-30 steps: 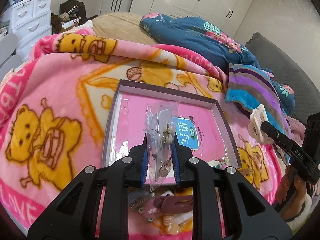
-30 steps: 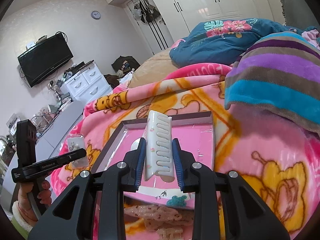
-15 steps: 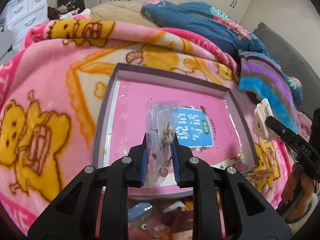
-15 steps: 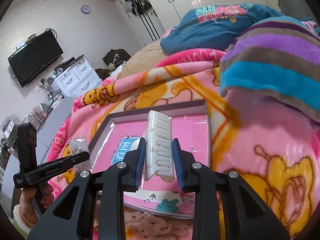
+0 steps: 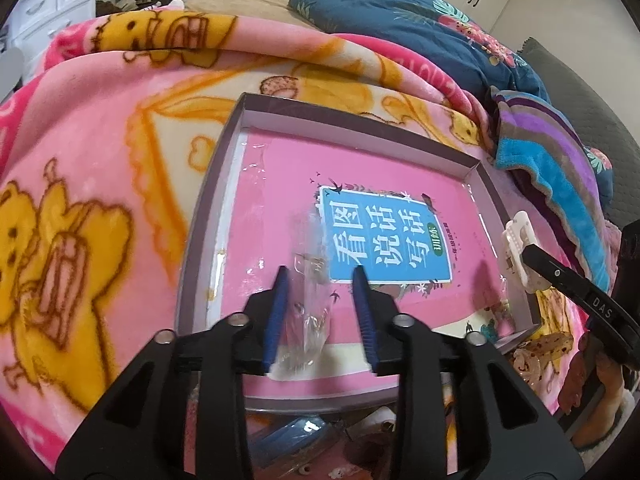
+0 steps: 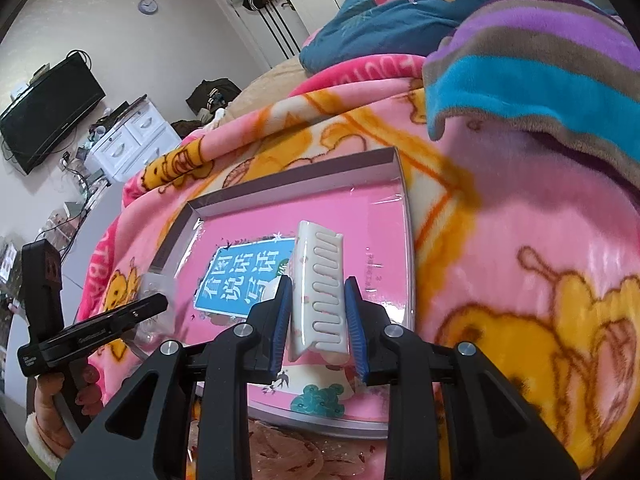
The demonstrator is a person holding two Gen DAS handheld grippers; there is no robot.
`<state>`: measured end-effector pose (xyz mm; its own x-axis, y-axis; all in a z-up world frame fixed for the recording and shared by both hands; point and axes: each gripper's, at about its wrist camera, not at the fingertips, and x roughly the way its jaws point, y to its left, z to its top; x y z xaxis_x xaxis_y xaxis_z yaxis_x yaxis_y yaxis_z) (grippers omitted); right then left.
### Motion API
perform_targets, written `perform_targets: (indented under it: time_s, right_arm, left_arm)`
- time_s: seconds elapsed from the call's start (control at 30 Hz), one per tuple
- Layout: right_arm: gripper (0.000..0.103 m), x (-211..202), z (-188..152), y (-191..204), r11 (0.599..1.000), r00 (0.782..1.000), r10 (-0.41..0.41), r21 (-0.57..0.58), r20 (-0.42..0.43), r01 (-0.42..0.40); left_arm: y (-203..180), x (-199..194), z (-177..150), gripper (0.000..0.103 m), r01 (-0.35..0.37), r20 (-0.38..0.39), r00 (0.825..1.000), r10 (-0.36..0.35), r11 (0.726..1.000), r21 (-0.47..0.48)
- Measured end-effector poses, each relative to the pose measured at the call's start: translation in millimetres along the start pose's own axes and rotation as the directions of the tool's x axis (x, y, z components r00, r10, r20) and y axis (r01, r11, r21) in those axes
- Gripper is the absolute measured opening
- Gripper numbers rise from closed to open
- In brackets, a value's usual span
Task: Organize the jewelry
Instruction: 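Open the left tool on the earring card while the right tool releases the white claw clip, then withdraw both tools from the box back toward the loose jewelry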
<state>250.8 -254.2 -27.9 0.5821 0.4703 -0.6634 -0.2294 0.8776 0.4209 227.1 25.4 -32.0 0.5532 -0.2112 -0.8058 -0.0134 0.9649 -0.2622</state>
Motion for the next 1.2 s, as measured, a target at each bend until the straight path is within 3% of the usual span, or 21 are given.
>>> perform_targets:
  time_s: [0.27, 0.33, 0.47, 0.57, 0.8, 1.2]
  right_arm:
    - [0.026, 5.5, -3.6, -2.5, 1.0, 1.0, -0.011, 0.006, -0.028, 0.011]
    - [0.027, 6.2, -5.0, -2.0, 1.0, 0.999, -0.011, 0.006, -0.033, 0.012]
    - [0.029, 6.0, -6.3, -2.5, 1.0, 0.999, -0.01, 0.018, -0.039, 0.011]
    - [0.046, -1.6, -5.7, -1.5, 1.0, 1.0, -0.008, 0.022, -0.021, 0.008]
    - [0.071, -30.7, -2.3, -3.8, 0.999, 0.999, 0.005, 0.04, 0.049, -0.007]
    - [0.086, -77.9, -7.8, 11.1, 0.999, 0.987, -0.019, -0.031, 0.161, 0.024]
  left_arm:
    - [8.0, -13.4, -7.1, 0.047, -0.029, 0.014, 0.999, 0.029, 0.999, -0.019]
    - [7.8, -18.7, -7.8, 0.06, -0.04, 0.027, 0.999, 0.041, 0.999, -0.025]
    - [3.7, -28.3, -9.2, 0.066, -0.046, 0.044, 0.998, 0.047, 0.999, -0.022]
    - [1.3, -34.2, -10.1, 0.069, -0.055, 0.054, 0.997, 0.055, 0.998, -0.018]
    - [-2.0, -50.7, -13.4, 0.078, -0.049, 0.078, 0.996, 0.051, 0.998, -0.025]
    - [-4.3, -87.3, -30.5, 0.087, -0.037, 0.127, 0.991, 0.043, 0.998, -0.044]
